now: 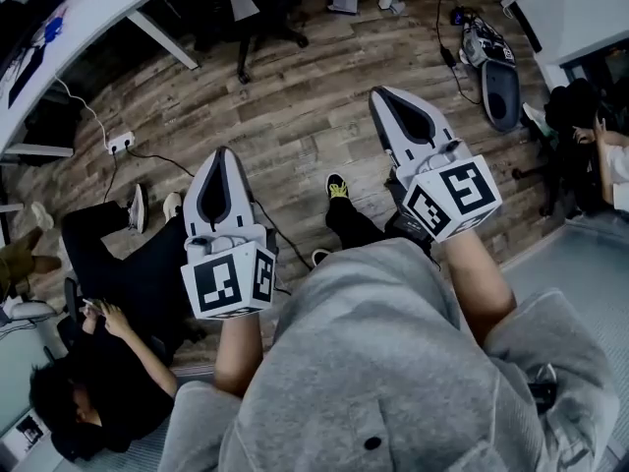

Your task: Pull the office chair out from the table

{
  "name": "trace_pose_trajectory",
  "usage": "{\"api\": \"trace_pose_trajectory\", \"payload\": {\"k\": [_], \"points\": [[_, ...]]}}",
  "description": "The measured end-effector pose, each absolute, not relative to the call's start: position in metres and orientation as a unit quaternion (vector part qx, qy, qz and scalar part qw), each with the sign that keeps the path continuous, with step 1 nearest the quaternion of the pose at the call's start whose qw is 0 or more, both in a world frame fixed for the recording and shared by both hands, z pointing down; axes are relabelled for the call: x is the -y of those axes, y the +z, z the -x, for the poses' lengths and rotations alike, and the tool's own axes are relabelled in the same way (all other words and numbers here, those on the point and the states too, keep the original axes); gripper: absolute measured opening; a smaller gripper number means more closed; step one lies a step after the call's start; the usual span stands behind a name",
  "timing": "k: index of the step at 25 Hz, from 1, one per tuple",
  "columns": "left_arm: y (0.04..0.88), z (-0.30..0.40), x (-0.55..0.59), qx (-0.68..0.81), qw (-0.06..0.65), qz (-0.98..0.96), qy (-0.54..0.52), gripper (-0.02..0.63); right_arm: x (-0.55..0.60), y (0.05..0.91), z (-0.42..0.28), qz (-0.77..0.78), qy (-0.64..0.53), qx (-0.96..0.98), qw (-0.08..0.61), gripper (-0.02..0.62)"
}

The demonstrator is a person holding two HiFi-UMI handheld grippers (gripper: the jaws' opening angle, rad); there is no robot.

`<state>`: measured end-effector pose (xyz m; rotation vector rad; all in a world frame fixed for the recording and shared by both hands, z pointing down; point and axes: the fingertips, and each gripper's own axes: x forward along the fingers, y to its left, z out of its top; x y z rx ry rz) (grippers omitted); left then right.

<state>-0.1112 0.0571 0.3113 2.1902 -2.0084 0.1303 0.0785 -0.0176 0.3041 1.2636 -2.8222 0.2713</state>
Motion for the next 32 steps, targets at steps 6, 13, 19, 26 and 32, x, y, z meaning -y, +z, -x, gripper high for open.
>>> {"api": "trace_pose_trajectory", "payload": {"k": [6, 13, 19, 26, 32], "points": [[0.311, 0.103, -0.011, 0.676, 0.088, -0.73, 0.052, 0.011, 0.06, 0.306, -0.087, -0.4, 0.099, 0.911, 0.013, 0.028], [0.304, 0.095, 0.037, 0.677, 0.083, -0.729, 0.061, 0.011, 0.111, 0.302, -0.093, -0.4, 0.098, 0.911, 0.005, 0.028], [0.301, 0.085, 0.07, 0.68, 0.079, -0.726, 0.069, 0.011, 0.143, 0.303, -0.096, -0.384, 0.103, 0.917, 0.001, 0.029], [0.301, 0.081, 0.092, 0.687, 0.078, -0.719, 0.077, 0.011, 0.17, 0.304, -0.093, -0.369, 0.106, 0.923, -0.007, 0.029], [0.299, 0.078, 0.098, 0.689, 0.074, -0.716, 0.084, 0.011, 0.181, 0.302, -0.091, -0.363, 0.107, 0.926, -0.015, 0.029]]}}
